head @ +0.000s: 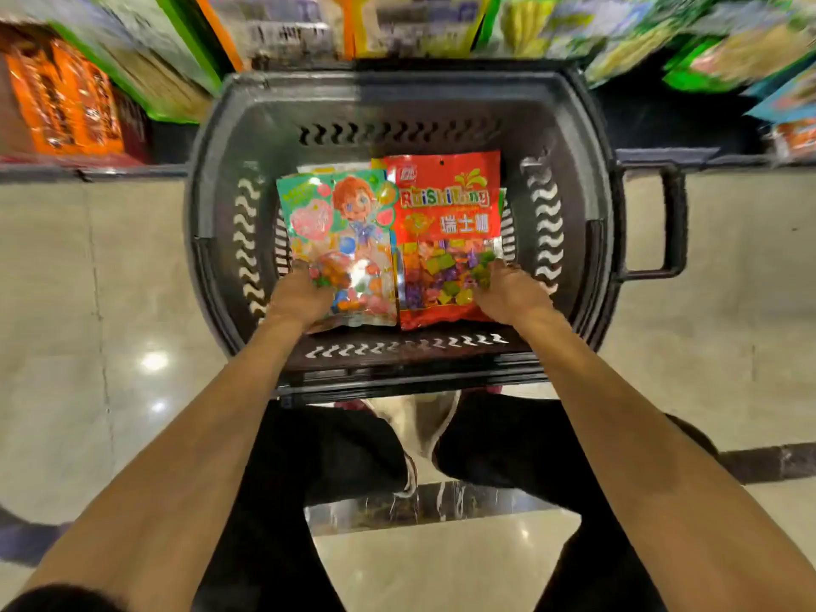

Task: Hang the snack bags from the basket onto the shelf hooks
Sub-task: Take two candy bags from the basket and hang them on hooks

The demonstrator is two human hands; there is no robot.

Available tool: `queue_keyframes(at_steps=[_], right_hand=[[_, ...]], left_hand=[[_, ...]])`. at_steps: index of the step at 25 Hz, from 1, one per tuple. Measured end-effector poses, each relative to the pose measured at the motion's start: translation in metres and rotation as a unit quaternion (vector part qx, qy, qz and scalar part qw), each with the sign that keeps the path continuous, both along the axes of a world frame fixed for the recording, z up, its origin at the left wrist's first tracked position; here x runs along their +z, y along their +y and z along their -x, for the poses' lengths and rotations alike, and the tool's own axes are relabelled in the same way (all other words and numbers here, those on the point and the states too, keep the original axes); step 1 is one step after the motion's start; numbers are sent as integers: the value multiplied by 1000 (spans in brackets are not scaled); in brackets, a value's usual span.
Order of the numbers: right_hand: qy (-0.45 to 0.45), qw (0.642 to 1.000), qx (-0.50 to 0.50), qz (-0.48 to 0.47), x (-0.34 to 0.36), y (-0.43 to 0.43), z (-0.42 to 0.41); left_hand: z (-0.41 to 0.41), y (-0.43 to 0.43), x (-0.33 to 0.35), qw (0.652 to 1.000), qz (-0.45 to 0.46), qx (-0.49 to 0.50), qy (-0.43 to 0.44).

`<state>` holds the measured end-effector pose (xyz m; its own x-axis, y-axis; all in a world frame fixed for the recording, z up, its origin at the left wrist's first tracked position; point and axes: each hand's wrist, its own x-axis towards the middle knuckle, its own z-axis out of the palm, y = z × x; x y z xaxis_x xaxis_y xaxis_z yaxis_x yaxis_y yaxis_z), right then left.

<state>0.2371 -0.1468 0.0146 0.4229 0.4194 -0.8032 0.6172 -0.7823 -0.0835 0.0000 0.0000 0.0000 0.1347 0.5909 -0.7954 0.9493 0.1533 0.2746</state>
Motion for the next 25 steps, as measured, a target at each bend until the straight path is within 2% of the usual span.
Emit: queue_keyframes(at_steps=[5,9,11,14,17,19,21,25], right_hand=[[-59,993,-89,-47,-34,3,0],[-82,980,-154,-94,-47,2,1],[-53,969,-221,-96,-45,2,1],[27,940,-318,-123,-40,-2,-1],[117,896,-392,-172,-27,-1,1],[148,878,-409,-199,-13,3,3],[160,875,-404,-215,4,6,5],[128,876,-399,-236,44,2,10]], left_hand=[[0,3,-51,996,-16,77,-31],[4,6,-64,995,-15,95,-12],[5,9,-69,992,-14,122,-5],[4,6,-54,962,38,261,-78],[0,-1,-40,944,57,301,-123],[-5,-3,-22,938,49,300,-165],[-2,-6,-4,942,27,274,-191],[7,-21,42,951,-47,227,-207]])
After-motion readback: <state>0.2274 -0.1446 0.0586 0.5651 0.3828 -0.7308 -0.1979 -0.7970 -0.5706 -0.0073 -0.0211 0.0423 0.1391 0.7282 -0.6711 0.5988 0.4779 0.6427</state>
